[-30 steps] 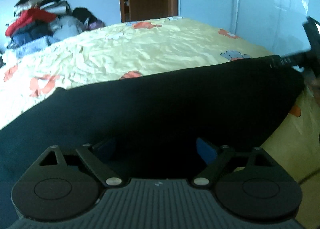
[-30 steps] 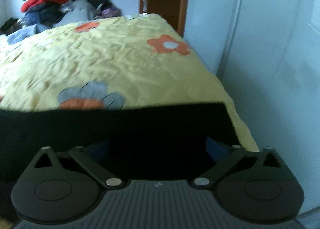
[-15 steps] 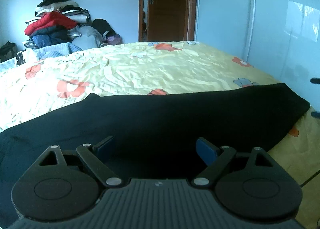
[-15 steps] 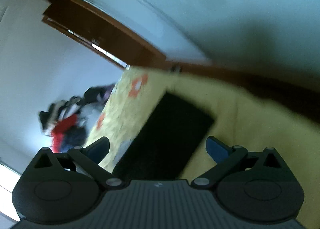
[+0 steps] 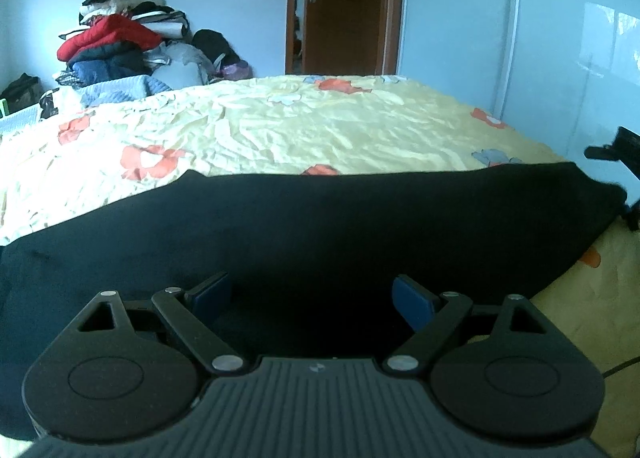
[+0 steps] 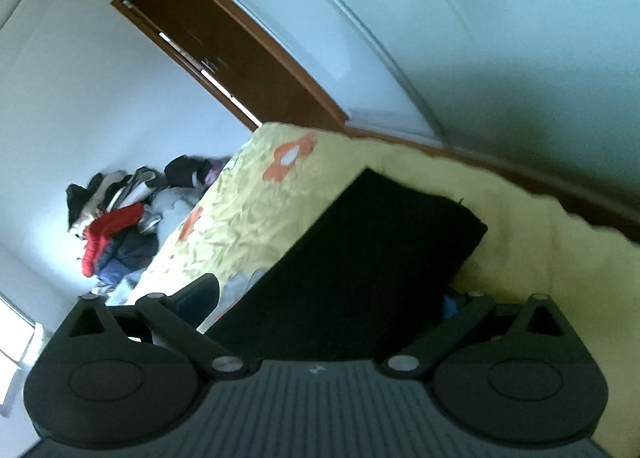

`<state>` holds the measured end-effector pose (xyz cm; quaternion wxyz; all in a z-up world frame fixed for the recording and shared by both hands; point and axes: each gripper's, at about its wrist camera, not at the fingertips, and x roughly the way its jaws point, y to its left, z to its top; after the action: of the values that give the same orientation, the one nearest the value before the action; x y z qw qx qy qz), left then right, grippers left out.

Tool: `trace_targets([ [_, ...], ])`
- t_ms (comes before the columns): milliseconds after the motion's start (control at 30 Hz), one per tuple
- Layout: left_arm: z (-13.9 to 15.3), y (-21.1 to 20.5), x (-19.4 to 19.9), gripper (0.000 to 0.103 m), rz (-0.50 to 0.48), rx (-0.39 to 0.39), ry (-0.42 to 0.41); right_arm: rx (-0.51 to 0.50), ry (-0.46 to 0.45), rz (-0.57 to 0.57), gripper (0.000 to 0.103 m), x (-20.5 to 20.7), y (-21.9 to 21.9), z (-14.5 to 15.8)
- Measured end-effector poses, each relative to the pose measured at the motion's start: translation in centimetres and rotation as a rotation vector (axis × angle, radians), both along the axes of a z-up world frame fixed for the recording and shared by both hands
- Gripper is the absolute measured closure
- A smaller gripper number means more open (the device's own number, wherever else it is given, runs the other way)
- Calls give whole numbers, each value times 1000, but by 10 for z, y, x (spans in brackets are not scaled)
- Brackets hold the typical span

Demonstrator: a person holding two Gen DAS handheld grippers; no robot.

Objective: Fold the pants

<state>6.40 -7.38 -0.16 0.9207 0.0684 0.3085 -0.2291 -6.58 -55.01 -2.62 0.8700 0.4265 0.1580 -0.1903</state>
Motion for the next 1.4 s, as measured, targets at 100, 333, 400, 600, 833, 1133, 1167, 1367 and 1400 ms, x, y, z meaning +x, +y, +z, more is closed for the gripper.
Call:
trace_targets([
  [100,-2,-1,-2,14,-6,16,4,-104,33,7,0,16,5,-1],
  [333,3,5,-3,14,22,2,-28,-148,130,-21,85,20,-1,-5],
  [400,8,11,-3,13,49,-11,-47,-93,91,-34,92,14,-7,-6],
  [600,22,44,6,13,192,-49,-81,-190,-31,96,96,24,34,30],
  [833,27,85,17,12,354,-71,-59,-523,-95,549,96,88,187,77],
  [1133,26,107,10,12,409,-60,-65,-962,66,972,95,119,368,18],
  [1167,25,108,12,12,414,-68,-57,-1018,68,974,95,117,378,15],
  [1367,27,105,16,11,412,-94,-38,-1151,101,999,87,110,391,14],
  [1400,27,105,16,9,415,-91,-43,-1134,74,1010,87,105,385,23],
])
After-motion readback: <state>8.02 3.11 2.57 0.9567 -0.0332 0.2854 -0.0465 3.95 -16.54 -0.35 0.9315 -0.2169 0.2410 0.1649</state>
